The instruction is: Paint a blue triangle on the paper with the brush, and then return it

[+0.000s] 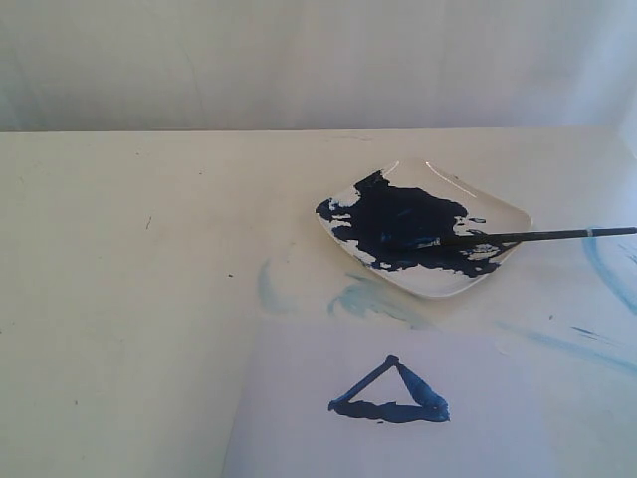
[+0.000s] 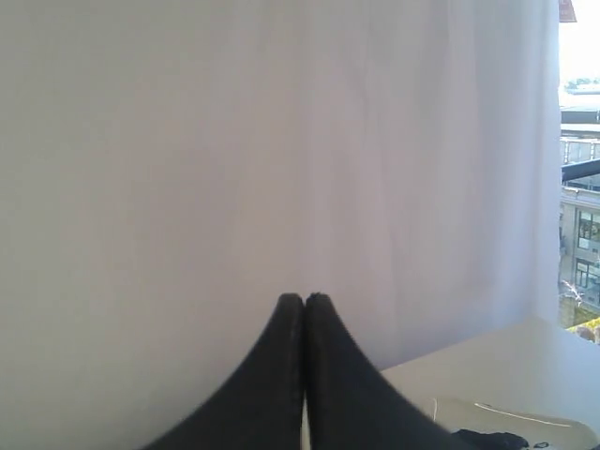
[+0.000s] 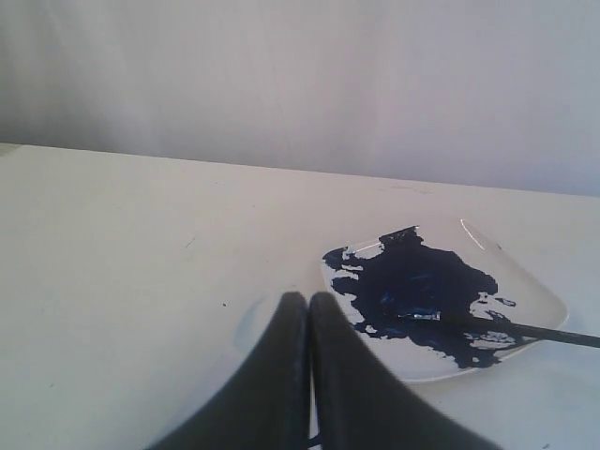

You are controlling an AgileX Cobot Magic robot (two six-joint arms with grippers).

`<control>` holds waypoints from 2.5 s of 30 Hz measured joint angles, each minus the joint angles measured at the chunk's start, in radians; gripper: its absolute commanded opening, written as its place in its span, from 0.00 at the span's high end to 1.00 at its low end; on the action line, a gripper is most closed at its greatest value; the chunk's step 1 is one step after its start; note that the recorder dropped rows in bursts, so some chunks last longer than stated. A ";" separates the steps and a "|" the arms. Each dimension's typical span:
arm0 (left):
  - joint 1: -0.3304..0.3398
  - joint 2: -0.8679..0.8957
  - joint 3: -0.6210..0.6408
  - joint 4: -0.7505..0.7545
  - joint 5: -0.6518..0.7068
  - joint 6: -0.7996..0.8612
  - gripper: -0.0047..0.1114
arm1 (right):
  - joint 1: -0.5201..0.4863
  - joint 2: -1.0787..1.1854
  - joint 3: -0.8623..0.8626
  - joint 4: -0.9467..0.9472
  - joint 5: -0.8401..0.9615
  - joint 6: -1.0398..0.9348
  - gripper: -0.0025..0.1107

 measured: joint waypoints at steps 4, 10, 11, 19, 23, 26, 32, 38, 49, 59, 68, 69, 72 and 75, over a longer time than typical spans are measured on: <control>0.000 0.000 0.000 0.002 -0.004 0.000 0.96 | 0.000 0.000 0.000 0.000 0.000 0.000 0.98; -0.026 -0.018 0.000 0.004 -0.001 0.000 0.96 | 0.000 0.000 0.000 0.000 0.000 0.000 0.98; -0.035 -0.046 0.000 0.007 0.008 0.000 0.96 | 0.000 0.000 0.000 0.000 0.000 0.002 0.98; -0.080 -0.337 0.080 0.008 0.012 0.000 0.96 | 0.000 0.000 0.000 0.000 0.000 0.002 0.98; -0.132 -0.407 0.165 0.008 0.031 0.019 0.96 | 0.000 0.000 0.000 0.000 0.000 0.002 0.98; -0.169 -0.449 0.232 0.008 0.120 0.059 0.96 | 0.000 0.000 0.000 0.000 0.000 0.002 0.98; -0.186 -0.536 0.410 0.006 0.269 0.072 0.96 | 0.000 0.000 0.000 0.000 0.000 0.002 0.98; -0.186 -0.587 0.519 -0.089 0.377 -0.139 0.96 | 0.000 0.000 0.000 0.000 0.000 0.002 0.98; -0.186 -0.587 0.556 -0.895 0.343 -0.183 0.96 | 0.000 0.000 0.000 0.000 0.000 0.002 0.98; -0.186 -0.587 0.698 -1.681 0.339 0.781 0.96 | 0.000 0.000 0.000 0.000 0.000 0.002 0.98; -0.186 -0.587 0.740 -1.947 0.544 1.596 0.96 | 0.000 0.000 0.000 0.000 0.000 0.002 0.98; -0.186 -0.587 0.745 -1.904 0.571 1.629 0.96 | 0.000 0.000 0.000 0.000 0.000 0.002 0.98; -0.186 -0.590 0.761 -1.855 0.655 1.678 0.96 | 0.000 0.000 0.000 0.000 0.000 -0.011 0.98; -0.186 -0.590 0.797 -1.840 0.732 1.705 0.96 | 0.000 0.000 0.000 0.000 0.000 -0.014 0.98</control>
